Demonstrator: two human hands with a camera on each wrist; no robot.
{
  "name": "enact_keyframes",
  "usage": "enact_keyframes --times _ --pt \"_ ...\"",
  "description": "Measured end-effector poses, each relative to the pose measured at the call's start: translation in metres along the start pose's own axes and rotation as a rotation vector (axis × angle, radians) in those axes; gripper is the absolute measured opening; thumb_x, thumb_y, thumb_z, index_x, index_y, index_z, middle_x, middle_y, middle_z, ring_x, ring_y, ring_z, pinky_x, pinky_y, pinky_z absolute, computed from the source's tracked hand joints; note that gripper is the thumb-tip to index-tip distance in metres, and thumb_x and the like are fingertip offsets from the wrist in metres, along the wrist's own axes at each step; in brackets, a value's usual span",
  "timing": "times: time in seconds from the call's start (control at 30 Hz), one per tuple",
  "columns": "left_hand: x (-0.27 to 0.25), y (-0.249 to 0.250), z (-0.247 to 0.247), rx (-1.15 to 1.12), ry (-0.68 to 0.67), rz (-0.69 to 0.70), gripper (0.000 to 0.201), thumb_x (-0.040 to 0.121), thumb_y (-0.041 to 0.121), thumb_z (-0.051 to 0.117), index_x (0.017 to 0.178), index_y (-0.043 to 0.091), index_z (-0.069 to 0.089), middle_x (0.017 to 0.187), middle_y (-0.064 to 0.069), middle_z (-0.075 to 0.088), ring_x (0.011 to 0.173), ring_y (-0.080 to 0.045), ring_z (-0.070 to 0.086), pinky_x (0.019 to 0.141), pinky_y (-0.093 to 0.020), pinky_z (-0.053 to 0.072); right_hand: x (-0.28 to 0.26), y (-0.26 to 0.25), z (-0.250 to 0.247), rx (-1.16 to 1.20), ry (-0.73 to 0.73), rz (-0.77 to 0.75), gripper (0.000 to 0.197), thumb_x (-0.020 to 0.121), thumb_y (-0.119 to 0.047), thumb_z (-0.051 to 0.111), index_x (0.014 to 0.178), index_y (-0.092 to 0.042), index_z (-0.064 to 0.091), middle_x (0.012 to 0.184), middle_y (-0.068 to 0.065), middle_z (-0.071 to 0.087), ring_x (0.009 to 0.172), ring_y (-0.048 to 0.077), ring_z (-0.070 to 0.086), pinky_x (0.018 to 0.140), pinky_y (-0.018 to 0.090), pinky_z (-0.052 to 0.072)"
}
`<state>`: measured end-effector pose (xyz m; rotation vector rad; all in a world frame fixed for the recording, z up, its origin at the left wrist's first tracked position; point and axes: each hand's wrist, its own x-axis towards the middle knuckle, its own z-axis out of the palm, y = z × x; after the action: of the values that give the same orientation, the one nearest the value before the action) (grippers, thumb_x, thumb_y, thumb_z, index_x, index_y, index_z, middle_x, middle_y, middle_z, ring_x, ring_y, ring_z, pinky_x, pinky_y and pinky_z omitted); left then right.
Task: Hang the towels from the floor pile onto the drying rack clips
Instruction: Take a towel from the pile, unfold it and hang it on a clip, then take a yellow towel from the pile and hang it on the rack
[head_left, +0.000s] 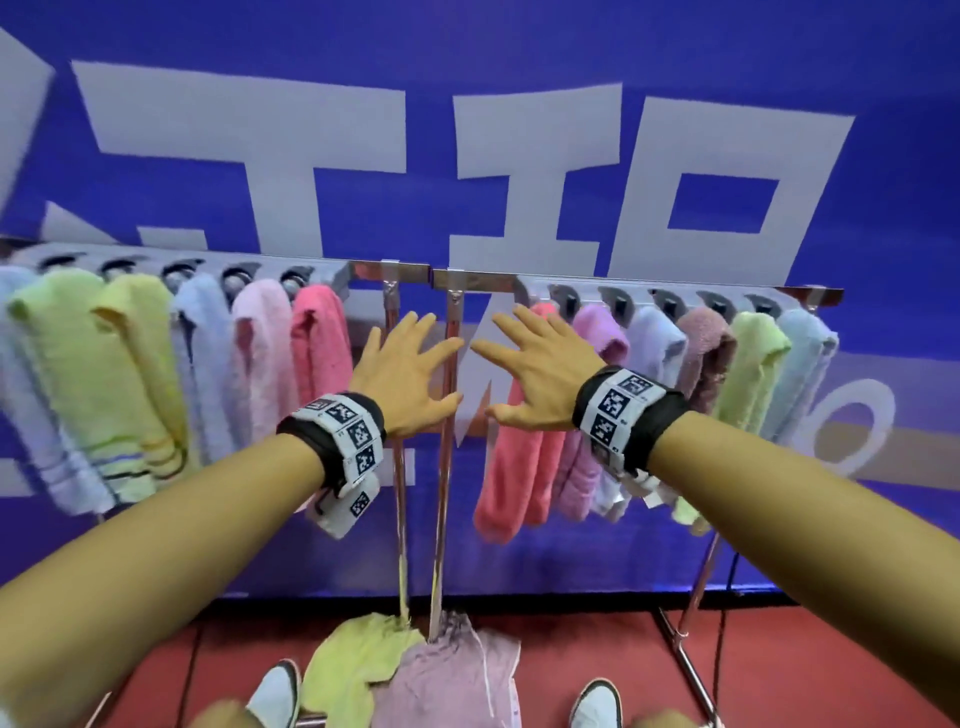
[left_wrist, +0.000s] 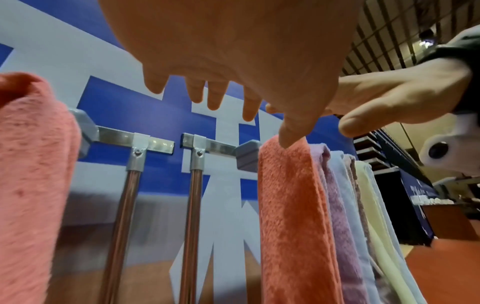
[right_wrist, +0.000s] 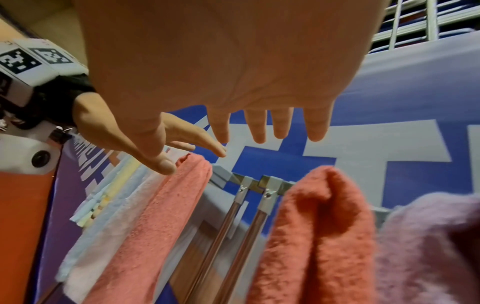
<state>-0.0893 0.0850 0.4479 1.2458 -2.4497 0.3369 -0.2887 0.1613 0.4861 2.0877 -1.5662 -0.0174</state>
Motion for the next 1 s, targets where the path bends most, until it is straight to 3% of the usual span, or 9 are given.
enact_keyframes --times 0.23,0.33,0.87,1.0 --pt "-0.037 -0.03 0.043 0.073 -0.208 -0.007 0.086 0.083 0.078 0.039 0.154 0.045 0.003 0.166 -0.006 -0.012 0.152 -0.027 -0.012 0.118 -0.062 0.001 0.012 -0.056 0.032 0.096 -0.05 0.046 0.085 0.082 -0.069 0.045 0.154 -0.034 0.017 0.162 0.011 0.016 0.15 0.034 0.008 0.118 0.056 0.015" --pt "-0.054 -0.04 0.069 0.028 -0.265 -0.021 0.088 0.082 0.08 0.039 0.154 0.047 0.002 0.166 -0.005 -0.012 0.153 -0.027 -0.012 0.118 -0.063 0.001 0.013 -0.076 0.058 0.116 -0.094 0.056 0.087 0.079 -0.072 0.04 0.154 -0.034 0.017 0.162 0.011 0.016 0.15 0.034 0.009 0.117 0.057 0.018" --pt "-0.119 -0.065 0.22 -0.077 -0.579 -0.085 0.088 0.082 0.082 0.036 0.154 0.047 -0.002 0.166 -0.006 -0.013 0.153 -0.026 -0.013 0.118 -0.064 -0.001 0.0 -0.162 0.228 0.35 -0.396 0.029 0.087 0.083 -0.07 0.045 0.155 -0.033 0.013 0.163 0.01 0.013 0.151 0.03 0.005 0.118 0.056 0.015" --pt "-0.131 -0.074 0.255 -0.149 -0.664 -0.169 0.087 0.083 0.079 0.04 0.153 0.048 -0.001 0.165 -0.004 -0.015 0.152 -0.026 -0.015 0.12 -0.06 -0.003 -0.008 -0.172 0.273 0.397 -0.473 0.073 0.092 0.075 -0.075 0.033 0.155 -0.035 0.013 0.163 0.008 0.014 0.151 0.03 0.004 0.119 0.055 0.014"
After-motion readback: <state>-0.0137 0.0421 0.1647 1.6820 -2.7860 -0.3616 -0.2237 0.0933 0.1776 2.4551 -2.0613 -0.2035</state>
